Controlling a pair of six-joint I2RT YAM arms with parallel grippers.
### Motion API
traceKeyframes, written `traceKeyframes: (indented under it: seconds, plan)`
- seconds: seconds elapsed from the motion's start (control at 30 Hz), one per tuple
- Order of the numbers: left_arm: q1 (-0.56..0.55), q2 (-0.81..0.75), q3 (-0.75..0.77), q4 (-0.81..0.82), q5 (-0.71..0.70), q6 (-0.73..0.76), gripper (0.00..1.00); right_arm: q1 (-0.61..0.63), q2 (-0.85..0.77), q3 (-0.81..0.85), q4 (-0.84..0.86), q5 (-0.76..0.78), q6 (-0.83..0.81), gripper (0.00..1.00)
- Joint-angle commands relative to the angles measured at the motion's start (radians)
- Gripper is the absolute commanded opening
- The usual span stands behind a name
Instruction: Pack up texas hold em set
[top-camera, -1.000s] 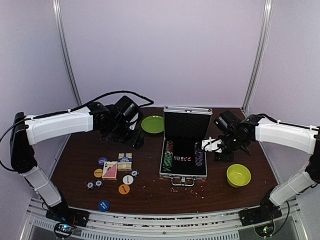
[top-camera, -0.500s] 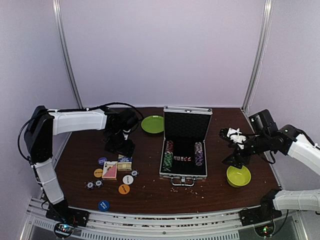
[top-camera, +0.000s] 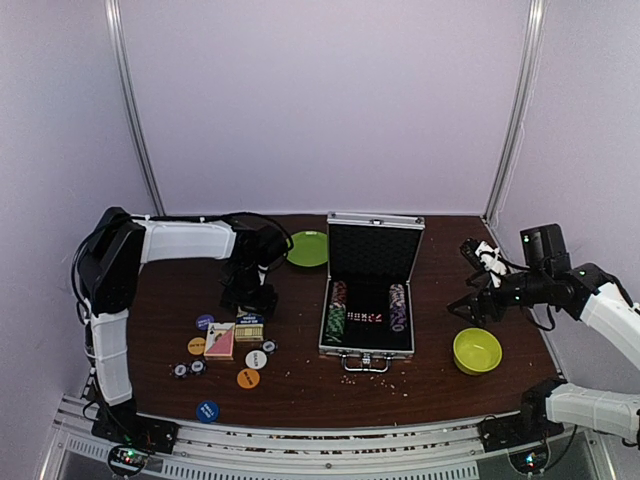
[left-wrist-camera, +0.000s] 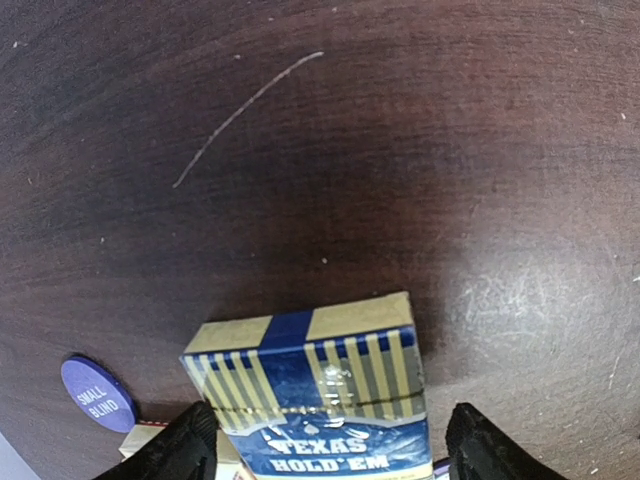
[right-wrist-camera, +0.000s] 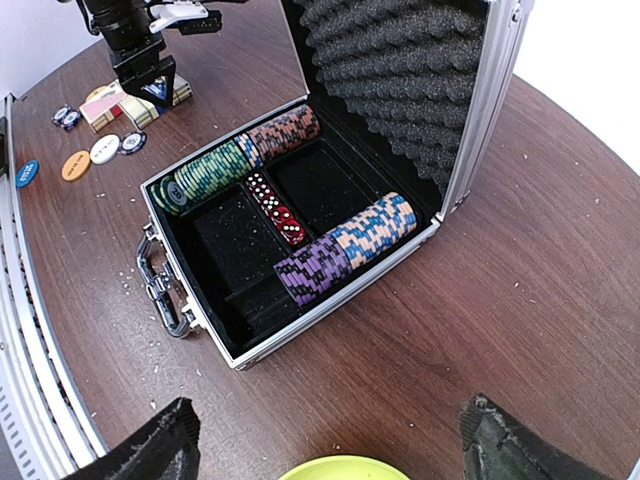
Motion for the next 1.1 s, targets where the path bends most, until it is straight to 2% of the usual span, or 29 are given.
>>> traceKeyframes:
  seconds: [0.0, 0.13, 0.33, 0.47, 0.6, 0.8, 0.9, 0.93, 0.97, 1.07]
  plan:
    - [0.006, 0.018, 0.017, -0.010, 0.040, -0.020, 0.81, -0.004, -0.003, -0.012, 0.027, -0.026, -0.003, 0.90]
    - [-0.015, 0.037, 0.036, 0.025, 0.068, -0.007, 0.78, -0.004, -0.002, -0.013, 0.028, -0.025, -0.007, 0.90]
    - [-0.097, 0.103, 0.168, 0.057, 0.102, 0.066, 0.74, -0.005, 0.003, -0.016, 0.030, -0.025, -0.011, 0.89]
    - [-0.136, 0.100, 0.221, 0.060, 0.057, 0.120, 0.71, -0.005, 0.014, -0.014, 0.025, -0.023, -0.014, 0.88]
    - [-0.141, -0.005, 0.158, 0.087, 0.019, 0.202, 0.77, -0.005, 0.018, -0.014, 0.021, -0.026, -0.017, 0.88]
    - [-0.135, -0.097, 0.072, 0.018, -0.014, 0.526, 0.87, -0.005, 0.026, -0.012, 0.014, -0.044, -0.032, 0.88]
    - [-0.124, -0.069, 0.074, 0.006, 0.092, 0.569, 0.90, -0.005, 0.033, -0.011, 0.012, -0.046, -0.037, 0.88]
    - [-0.125, -0.052, 0.084, 0.007, 0.136, 0.572, 0.97, -0.005, 0.035, -0.010, 0.009, -0.046, -0.038, 0.88]
    - [-0.126, -0.036, 0.094, 0.010, 0.170, 0.572, 0.98, -0.006, 0.036, -0.010, 0.007, -0.045, -0.040, 0.88]
    - [-0.126, 0.005, 0.119, 0.022, 0.173, 0.561, 0.98, -0.005, 0.036, -0.011, 0.002, -0.042, -0.044, 0.87]
